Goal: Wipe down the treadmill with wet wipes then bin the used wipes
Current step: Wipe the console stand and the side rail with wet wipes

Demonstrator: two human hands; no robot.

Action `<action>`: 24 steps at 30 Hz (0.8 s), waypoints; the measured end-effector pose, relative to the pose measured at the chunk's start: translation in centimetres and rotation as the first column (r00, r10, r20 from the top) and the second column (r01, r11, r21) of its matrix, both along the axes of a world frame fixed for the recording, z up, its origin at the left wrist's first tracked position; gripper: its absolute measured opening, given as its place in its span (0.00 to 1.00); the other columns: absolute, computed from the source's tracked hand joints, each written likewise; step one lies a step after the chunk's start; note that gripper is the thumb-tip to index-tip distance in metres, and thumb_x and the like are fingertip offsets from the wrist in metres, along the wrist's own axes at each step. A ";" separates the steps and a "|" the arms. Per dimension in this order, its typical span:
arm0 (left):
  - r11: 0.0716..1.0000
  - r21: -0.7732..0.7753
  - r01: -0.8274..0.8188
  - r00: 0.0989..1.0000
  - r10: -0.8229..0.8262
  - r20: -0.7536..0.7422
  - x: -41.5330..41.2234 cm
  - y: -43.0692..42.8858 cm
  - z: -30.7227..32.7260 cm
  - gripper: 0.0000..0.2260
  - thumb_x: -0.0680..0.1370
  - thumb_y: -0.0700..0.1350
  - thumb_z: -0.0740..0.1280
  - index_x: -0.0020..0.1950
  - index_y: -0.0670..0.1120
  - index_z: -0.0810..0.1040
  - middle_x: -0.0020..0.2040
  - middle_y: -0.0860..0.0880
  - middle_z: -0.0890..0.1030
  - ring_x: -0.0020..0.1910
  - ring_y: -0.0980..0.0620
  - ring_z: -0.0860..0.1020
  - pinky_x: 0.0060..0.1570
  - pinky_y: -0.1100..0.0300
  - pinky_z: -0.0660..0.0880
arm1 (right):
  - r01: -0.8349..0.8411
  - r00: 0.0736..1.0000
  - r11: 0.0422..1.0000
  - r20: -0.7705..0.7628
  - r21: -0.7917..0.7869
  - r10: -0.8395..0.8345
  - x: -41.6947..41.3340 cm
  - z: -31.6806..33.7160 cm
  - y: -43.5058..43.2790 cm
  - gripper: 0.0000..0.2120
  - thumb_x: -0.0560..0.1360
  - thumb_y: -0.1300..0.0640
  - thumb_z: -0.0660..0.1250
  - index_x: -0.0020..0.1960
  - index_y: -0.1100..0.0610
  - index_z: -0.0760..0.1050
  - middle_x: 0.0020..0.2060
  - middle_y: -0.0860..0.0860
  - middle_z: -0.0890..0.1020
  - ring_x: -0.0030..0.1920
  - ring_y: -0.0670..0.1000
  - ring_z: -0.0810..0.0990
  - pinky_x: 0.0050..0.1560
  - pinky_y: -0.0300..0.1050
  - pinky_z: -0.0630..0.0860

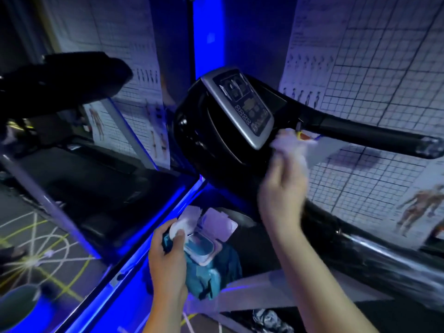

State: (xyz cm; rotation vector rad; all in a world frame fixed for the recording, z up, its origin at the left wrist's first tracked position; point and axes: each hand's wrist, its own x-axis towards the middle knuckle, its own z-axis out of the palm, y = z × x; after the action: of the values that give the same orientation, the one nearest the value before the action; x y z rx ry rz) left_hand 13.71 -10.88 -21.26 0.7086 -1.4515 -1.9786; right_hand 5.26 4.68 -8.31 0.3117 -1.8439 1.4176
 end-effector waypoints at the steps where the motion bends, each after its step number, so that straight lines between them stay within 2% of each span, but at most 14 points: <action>1: 0.999 -0.012 -0.037 0.999 0.037 -0.009 -0.7 0.3 0.3 0.13 0.83 0.39 0.70 0.53 0.58 0.83 0.56 0.51 0.83 0.46 0.58 0.80 0.47 0.59 0.75 | -0.065 0.997 0.970 0.049 0.235 0.055 -2.3 -1.1 -0.9 0.14 0.81 0.61 0.61 0.65 0.62 0.76 0.70 0.59 0.75 0.73 0.58 0.70 0.73 0.55 0.67; 3: 0.993 -0.039 -0.108 0.994 0.108 -0.006 -1.9 0.8 0.8 0.12 0.82 0.37 0.70 0.55 0.56 0.83 0.55 0.51 0.83 0.47 0.59 0.80 0.47 0.60 0.74 | -0.071 0.996 0.767 0.085 0.637 0.022 -5.3 -4.7 -2.4 0.21 0.80 0.58 0.65 0.71 0.63 0.73 0.72 0.63 0.71 0.74 0.64 0.68 0.69 0.64 0.71; 4: 0.989 -0.051 -0.137 0.991 0.137 -0.004 -2.5 1.0 1.0 0.12 0.82 0.37 0.69 0.55 0.55 0.82 0.55 0.51 0.83 0.49 0.56 0.80 0.49 0.60 0.75 | -0.061 0.995 0.659 0.096 0.750 -0.018 -5.9 -6.3 -2.8 0.25 0.81 0.52 0.63 0.74 0.63 0.69 0.74 0.64 0.68 0.75 0.65 0.66 0.71 0.66 0.68; 5: 0.986 -0.055 -0.160 0.987 0.160 -0.005 -3.1 1.2 1.0 0.13 0.82 0.37 0.69 0.54 0.56 0.82 0.55 0.51 0.83 0.51 0.53 0.80 0.51 0.58 0.76 | -0.090 0.989 0.611 0.143 0.787 -0.037 -5.9 -7.3 -2.7 0.30 0.82 0.44 0.58 0.77 0.62 0.65 0.77 0.63 0.63 0.78 0.63 0.61 0.75 0.64 0.62; 7: 0.980 -0.049 -0.195 0.981 0.195 -0.009 -3.9 1.6 0.9 0.13 0.83 0.38 0.69 0.53 0.59 0.82 0.57 0.50 0.83 0.55 0.48 0.81 0.56 0.51 0.78 | -0.183 0.973 0.668 0.232 0.721 0.016 -5.5 -7.3 -2.0 0.34 0.83 0.39 0.50 0.81 0.61 0.56 0.80 0.58 0.58 0.81 0.56 0.54 0.80 0.56 0.53; 9: 0.975 -0.040 -0.220 0.976 0.219 -0.015 -4.4 2.0 0.6 0.13 0.83 0.40 0.70 0.54 0.60 0.82 0.59 0.48 0.83 0.57 0.45 0.81 0.59 0.45 0.78 | -0.206 0.970 0.734 0.232 0.647 0.069 -5.3 -5.9 -1.2 0.30 0.84 0.47 0.56 0.79 0.63 0.59 0.75 0.58 0.69 0.77 0.56 0.65 0.76 0.52 0.64; 11: 0.971 -0.036 -0.238 0.971 0.237 -0.023 -4.8 2.5 0.8 0.13 0.83 0.40 0.70 0.54 0.61 0.82 0.60 0.47 0.83 0.59 0.42 0.82 0.60 0.41 0.79 | -0.059 0.994 0.792 0.105 0.607 -0.006 -6.1 -4.9 -1.4 0.24 0.79 0.56 0.65 0.72 0.65 0.71 0.63 0.61 0.81 0.63 0.60 0.80 0.61 0.51 0.77; 12: 0.969 -0.047 -0.244 0.970 0.243 -0.017 -5.1 2.5 1.0 0.13 0.83 0.40 0.70 0.55 0.61 0.82 0.60 0.46 0.83 0.60 0.41 0.82 0.60 0.39 0.79 | -0.007 0.995 0.798 0.082 0.603 -0.053 -6.8 -4.4 -1.8 0.22 0.78 0.57 0.65 0.69 0.67 0.73 0.61 0.62 0.81 0.61 0.61 0.81 0.60 0.52 0.78; 14: 0.963 -0.067 -0.260 0.966 0.259 -0.013 -5.4 2.3 1.4 0.13 0.83 0.40 0.70 0.55 0.61 0.82 0.60 0.46 0.83 0.60 0.40 0.82 0.61 0.37 0.78 | -0.088 0.969 0.751 0.232 0.654 -0.089 -7.7 -3.6 -2.8 0.28 0.82 0.52 0.58 0.75 0.69 0.64 0.70 0.66 0.73 0.70 0.63 0.73 0.71 0.56 0.69; 16: 0.959 -0.077 -0.272 0.962 0.272 -0.009 -5.6 1.6 1.8 0.12 0.83 0.42 0.70 0.56 0.61 0.82 0.60 0.48 0.83 0.60 0.41 0.82 0.62 0.35 0.79 | -0.206 0.874 0.659 0.439 0.724 -0.209 -8.4 -3.9 -4.0 0.38 0.83 0.43 0.54 0.79 0.71 0.49 0.77 0.69 0.60 0.76 0.64 0.62 0.77 0.58 0.58; 17: 0.958 -0.079 -0.277 0.961 0.277 -0.003 -5.6 1.1 1.9 0.12 0.83 0.42 0.70 0.56 0.61 0.82 0.60 0.49 0.83 0.60 0.42 0.82 0.62 0.35 0.79 | -0.193 0.854 0.619 0.441 0.761 -0.276 -8.5 -4.5 -4.4 0.42 0.82 0.40 0.54 0.79 0.71 0.47 0.76 0.70 0.58 0.75 0.66 0.62 0.75 0.60 0.59; 19: 0.956 -0.083 -0.282 0.959 0.283 -0.008 -5.7 -0.1 1.7 0.12 0.83 0.41 0.70 0.56 0.59 0.82 0.59 0.48 0.84 0.58 0.43 0.83 0.59 0.40 0.81 | -0.094 0.875 0.583 0.346 0.807 -0.339 -8.3 -5.4 -5.1 0.46 0.79 0.36 0.56 0.78 0.73 0.51 0.73 0.71 0.65 0.67 0.67 0.71 0.68 0.61 0.68; 21: 0.956 -0.086 -0.282 0.959 0.281 -0.023 -5.6 -0.9 1.3 0.11 0.83 0.39 0.69 0.58 0.56 0.82 0.59 0.48 0.84 0.57 0.44 0.82 0.55 0.47 0.80 | -0.024 0.894 0.571 0.273 0.821 -0.354 -8.8 -5.9 -6.0 0.46 0.79 0.34 0.54 0.77 0.73 0.54 0.66 0.69 0.71 0.60 0.66 0.74 0.62 0.60 0.71; 24: 0.959 -0.105 -0.264 0.964 0.265 -0.012 -5.7 -1.5 0.9 0.12 0.83 0.38 0.69 0.59 0.55 0.82 0.60 0.47 0.83 0.60 0.43 0.82 0.60 0.44 0.80 | -0.008 0.895 0.532 0.243 0.847 -0.375 -9.8 -5.1 -7.7 0.45 0.80 0.34 0.50 0.77 0.72 0.51 0.66 0.68 0.71 0.62 0.66 0.72 0.64 0.61 0.68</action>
State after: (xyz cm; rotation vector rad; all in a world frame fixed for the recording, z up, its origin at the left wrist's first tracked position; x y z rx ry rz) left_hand 8.04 -12.40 -20.36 0.8119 -1.3724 -1.6858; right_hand -4.55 -2.98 -13.41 0.2700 -2.7370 0.3254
